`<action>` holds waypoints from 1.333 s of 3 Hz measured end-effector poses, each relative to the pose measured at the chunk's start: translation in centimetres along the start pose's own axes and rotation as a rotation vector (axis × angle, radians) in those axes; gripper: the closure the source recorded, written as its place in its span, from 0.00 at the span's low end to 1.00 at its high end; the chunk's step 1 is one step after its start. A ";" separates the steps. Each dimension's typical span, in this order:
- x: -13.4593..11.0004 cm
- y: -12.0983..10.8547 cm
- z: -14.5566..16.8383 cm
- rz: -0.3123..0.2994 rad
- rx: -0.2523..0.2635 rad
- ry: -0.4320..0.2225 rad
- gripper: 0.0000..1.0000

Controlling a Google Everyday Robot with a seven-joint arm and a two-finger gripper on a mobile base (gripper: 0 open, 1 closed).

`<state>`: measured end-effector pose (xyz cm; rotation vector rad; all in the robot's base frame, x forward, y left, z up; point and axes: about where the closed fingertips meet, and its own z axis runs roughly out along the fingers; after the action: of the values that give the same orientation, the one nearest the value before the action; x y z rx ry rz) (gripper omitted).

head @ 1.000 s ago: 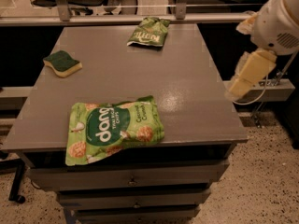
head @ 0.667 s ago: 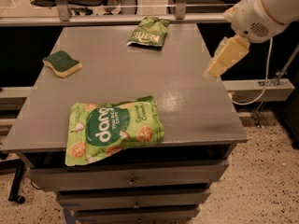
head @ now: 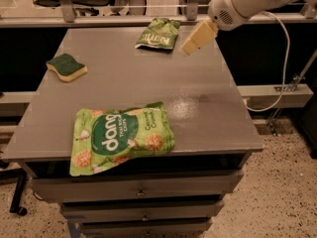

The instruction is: Move green jalapeno chip bag near sponge

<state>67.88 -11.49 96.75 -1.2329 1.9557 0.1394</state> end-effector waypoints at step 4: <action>-3.3 -7.0 18.0 0.182 0.003 -0.105 0.00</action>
Offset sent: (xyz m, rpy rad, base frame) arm 0.1601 0.0712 -0.0564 0.2189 0.0350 -0.0808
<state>84.31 -4.18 89.02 -1.0239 1.9729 0.2883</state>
